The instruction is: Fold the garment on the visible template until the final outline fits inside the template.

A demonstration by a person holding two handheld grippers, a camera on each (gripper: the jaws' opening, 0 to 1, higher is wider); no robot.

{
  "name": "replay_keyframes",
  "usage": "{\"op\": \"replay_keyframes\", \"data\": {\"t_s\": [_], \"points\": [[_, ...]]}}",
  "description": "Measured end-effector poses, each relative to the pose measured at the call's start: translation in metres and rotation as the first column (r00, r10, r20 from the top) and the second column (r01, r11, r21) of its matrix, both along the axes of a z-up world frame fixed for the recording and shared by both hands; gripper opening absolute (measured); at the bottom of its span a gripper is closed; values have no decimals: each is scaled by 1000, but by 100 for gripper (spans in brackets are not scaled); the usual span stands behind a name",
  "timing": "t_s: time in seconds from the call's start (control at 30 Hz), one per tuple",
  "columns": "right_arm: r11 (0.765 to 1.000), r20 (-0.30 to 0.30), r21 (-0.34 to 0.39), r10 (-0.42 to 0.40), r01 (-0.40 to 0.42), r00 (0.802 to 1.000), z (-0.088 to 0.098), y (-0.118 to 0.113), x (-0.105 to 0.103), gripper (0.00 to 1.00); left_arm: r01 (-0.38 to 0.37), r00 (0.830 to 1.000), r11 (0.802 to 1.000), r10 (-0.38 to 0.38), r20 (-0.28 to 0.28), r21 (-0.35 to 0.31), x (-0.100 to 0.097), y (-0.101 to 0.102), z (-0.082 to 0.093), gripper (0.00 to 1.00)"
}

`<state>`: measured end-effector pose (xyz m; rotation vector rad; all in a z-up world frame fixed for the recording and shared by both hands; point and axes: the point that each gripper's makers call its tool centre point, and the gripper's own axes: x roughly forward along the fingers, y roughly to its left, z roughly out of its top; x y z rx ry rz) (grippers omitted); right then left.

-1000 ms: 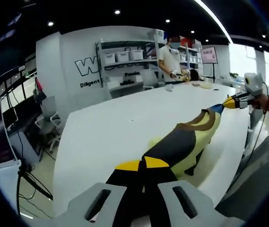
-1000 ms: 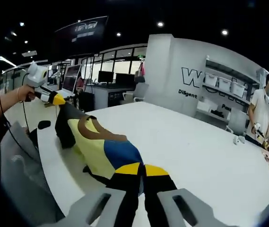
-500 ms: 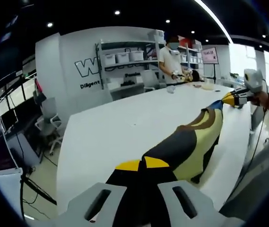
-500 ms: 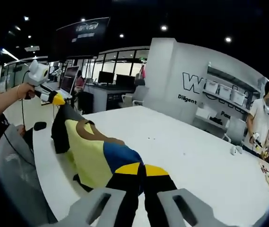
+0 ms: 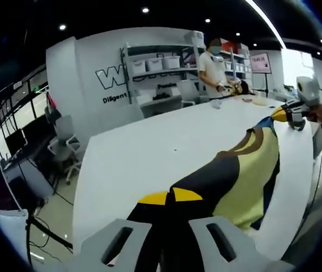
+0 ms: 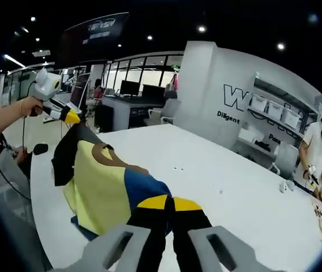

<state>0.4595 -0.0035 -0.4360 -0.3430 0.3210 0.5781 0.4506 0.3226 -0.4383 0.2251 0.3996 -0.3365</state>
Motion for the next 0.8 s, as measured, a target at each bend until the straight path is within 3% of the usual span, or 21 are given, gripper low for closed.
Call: {"op": "replay_keyframes", "data": {"t_s": [0.13, 0.17, 0.3, 0.43, 0.6, 0.8], "points": [[999, -24, 25, -21, 21, 999, -6, 5, 27, 0, -55, 998, 998, 55, 25, 16, 26, 5, -4, 5], [998, -64, 50, -41, 44, 997, -12, 5, 34, 0, -65, 998, 998, 65, 22, 11, 34, 6, -8, 5], [997, -72, 65, -46, 51, 996, -19, 9, 64, 0, -109, 994, 994, 109, -3, -4, 60, 9, -23, 5], [984, -147, 157, -61, 84, 987, -34, 15, 89, 0, -154, 988, 988, 154, 2, 3, 84, 15, -37, 5], [983, -215, 135, -96, 127, 972, -64, 15, 113, 0, -189, 982, 982, 189, -28, -8, 107, 18, -58, 5], [983, -286, 83, -133, 162, 949, -106, 14, 133, 0, -203, 974, 979, 205, -93, 25, 131, 23, -101, 5]]}}
